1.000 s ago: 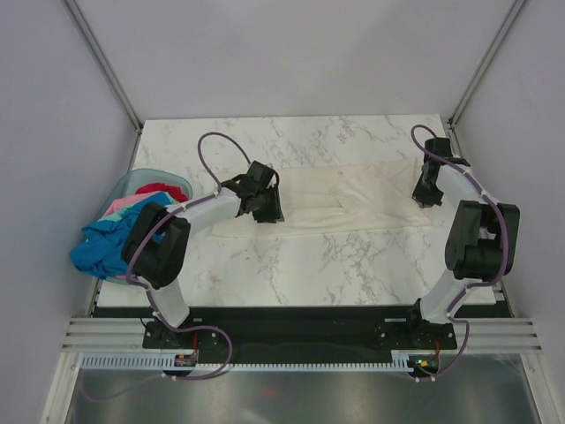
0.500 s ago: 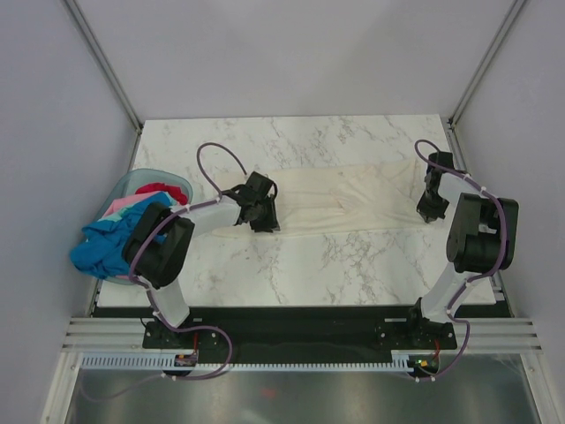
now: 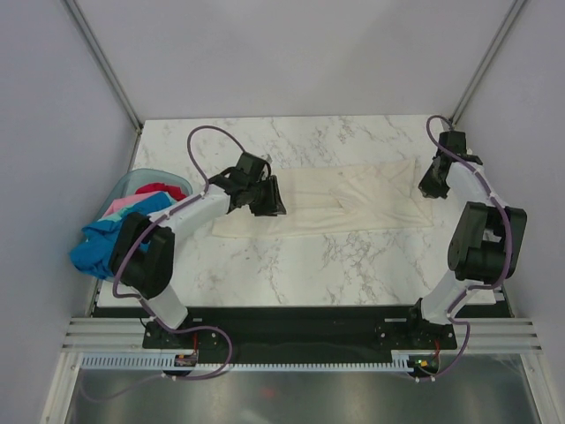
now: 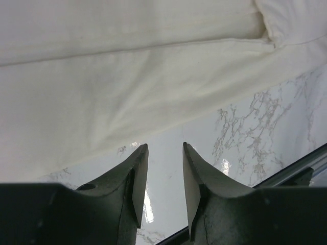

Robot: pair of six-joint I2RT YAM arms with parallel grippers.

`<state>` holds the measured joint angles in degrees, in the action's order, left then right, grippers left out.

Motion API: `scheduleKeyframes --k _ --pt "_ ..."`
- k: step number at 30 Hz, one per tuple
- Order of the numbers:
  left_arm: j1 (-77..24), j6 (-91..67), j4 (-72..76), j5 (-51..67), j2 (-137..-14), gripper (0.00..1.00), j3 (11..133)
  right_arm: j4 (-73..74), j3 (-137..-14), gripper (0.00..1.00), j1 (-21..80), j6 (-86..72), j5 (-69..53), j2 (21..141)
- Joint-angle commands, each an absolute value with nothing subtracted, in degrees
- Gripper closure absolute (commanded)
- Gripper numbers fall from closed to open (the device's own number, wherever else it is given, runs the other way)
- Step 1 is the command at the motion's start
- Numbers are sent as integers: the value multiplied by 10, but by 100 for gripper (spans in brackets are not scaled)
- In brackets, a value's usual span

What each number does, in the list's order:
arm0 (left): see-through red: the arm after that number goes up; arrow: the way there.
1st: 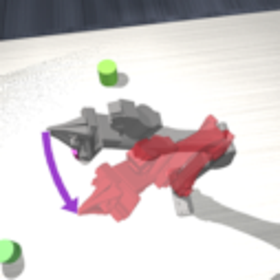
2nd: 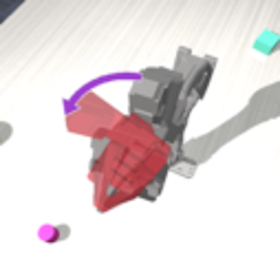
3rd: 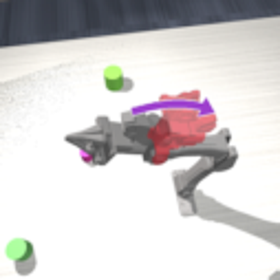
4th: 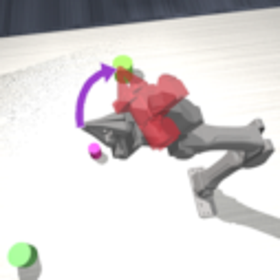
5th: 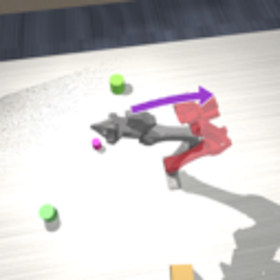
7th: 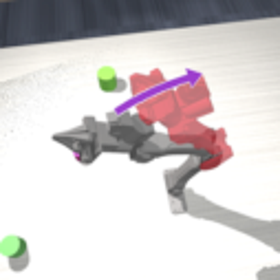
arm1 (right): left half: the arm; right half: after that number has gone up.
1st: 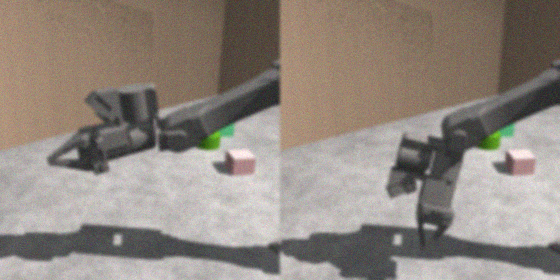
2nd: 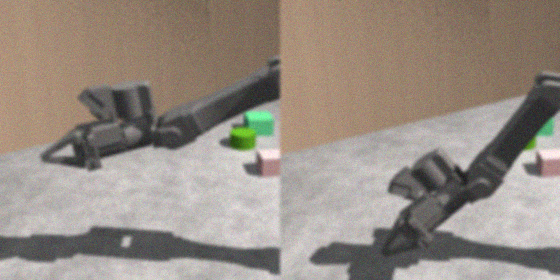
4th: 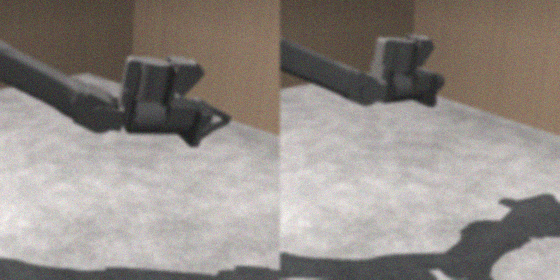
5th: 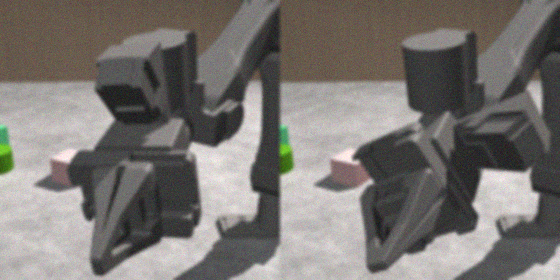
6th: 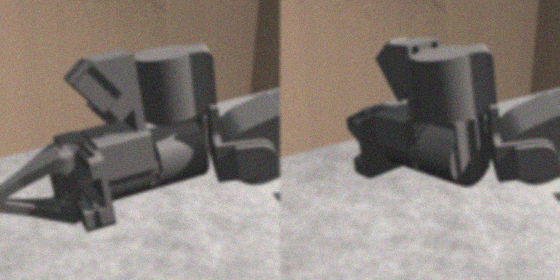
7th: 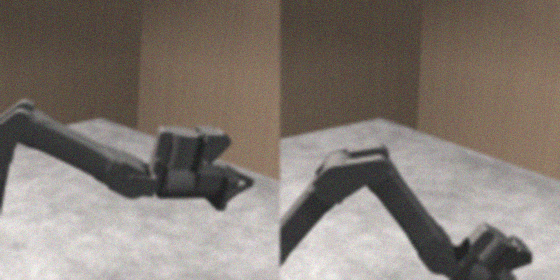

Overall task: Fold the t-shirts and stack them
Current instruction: Fold the tshirt

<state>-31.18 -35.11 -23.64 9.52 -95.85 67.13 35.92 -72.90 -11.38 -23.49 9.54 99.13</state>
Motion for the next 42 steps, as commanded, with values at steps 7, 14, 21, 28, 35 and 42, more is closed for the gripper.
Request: scheduleKeyframes --k 7,14,21,28,35,42 --pt "-186 -292 -240 204 -1035 59 779 262 -924 94 -113 -244 -31 1117" --pt "-142 -249 -297 148 -1178 61 954 238 -985 95 -120 -256 -50 1216" --pt "-125 -246 -334 74 -1283 61 1034 169 -1015 95 -130 -259 -66 1301" --pt "-96 -272 -356 16 -1325 62 1069 61 -974 95 -152 -306 -120 1298" --pt "-96 -284 -346 52 -1340 61 1079 61 -1006 96 -152 -312 -134 1331" --pt "-96 -290 -346 40 -1343 61 1057 93 -1034 96 -152 -305 -123 1382"
